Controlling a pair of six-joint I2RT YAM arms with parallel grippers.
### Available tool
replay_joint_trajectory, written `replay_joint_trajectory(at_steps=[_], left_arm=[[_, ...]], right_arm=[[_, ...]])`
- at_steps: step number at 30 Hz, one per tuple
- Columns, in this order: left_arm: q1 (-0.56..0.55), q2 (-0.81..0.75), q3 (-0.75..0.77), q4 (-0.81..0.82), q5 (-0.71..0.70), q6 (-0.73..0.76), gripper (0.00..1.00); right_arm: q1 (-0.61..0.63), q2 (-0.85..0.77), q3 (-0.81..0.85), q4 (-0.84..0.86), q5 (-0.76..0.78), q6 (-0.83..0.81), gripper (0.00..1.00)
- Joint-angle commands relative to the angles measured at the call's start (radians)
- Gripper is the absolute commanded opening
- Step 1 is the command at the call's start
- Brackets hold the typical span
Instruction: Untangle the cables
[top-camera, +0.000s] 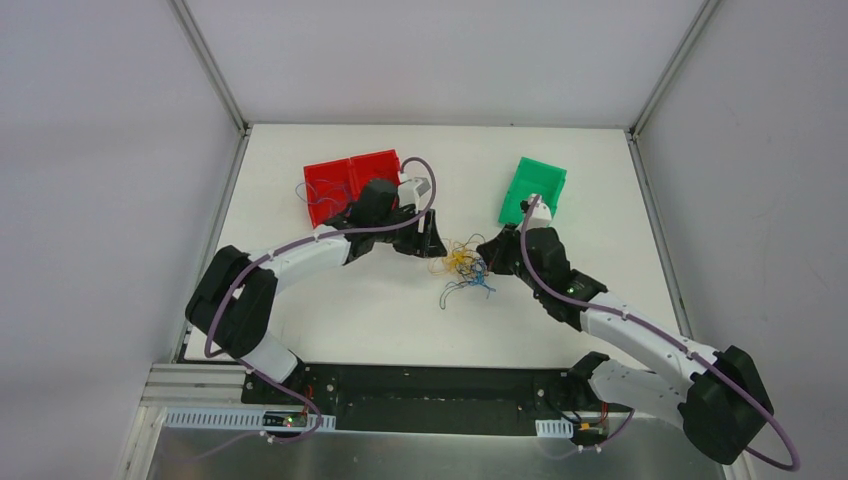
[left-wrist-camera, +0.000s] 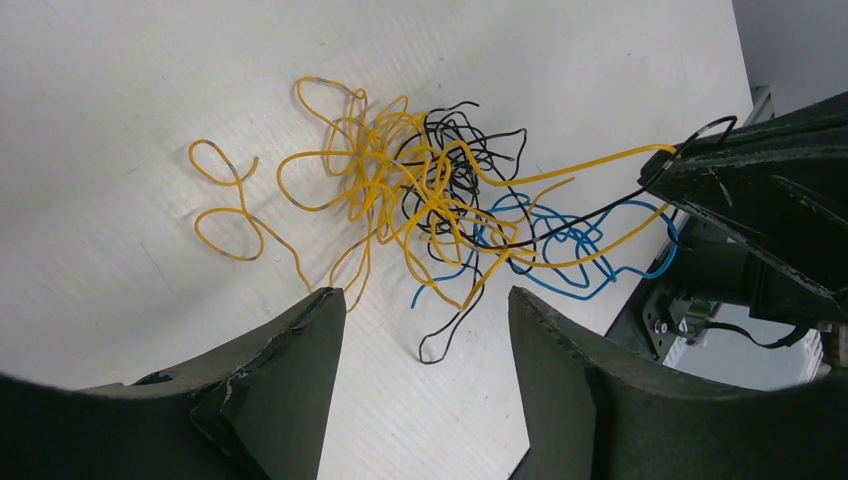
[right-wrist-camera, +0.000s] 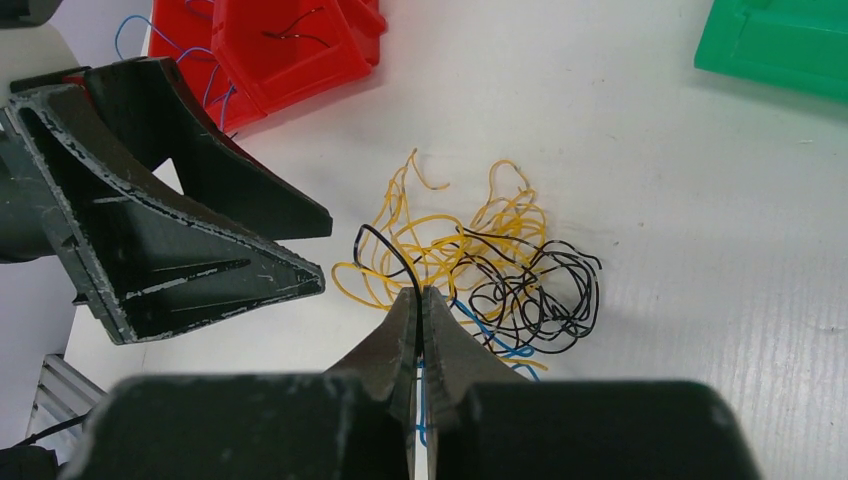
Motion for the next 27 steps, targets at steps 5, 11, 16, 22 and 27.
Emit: replay_joint_trajectory(at_steps=[5,11,16,22,27], left_arm=[[-0.035,0.009,0.084,-0.074,0.025,0.08,0.53],[-0.045,0.068,0.137,-0.121,0.072,0.082,0.49],[-0.05,0.126,0.185,-0.189,0.088,0.082,0.31],[-0.049,0.051,0.172,-0.195,0.052,0.088,0.0],[-0.04,-0.138,0.025,-0.132,-0.229,0.069,0.0]], right_arm=[[-0.007,0.015,0.038,0.019,0.021,0.014,0.01],[-0.011,0.015,0.035,0.018,0.025,0.015,0.01],[-0.014,0.013,0.034,0.018,0.024,0.017,0.01],[-0.031,0.018,0.034,-0.013,0.083,0.048,0.01],[-0.12,0.04,0.056,-0.128,0.201,0.154,0.0]])
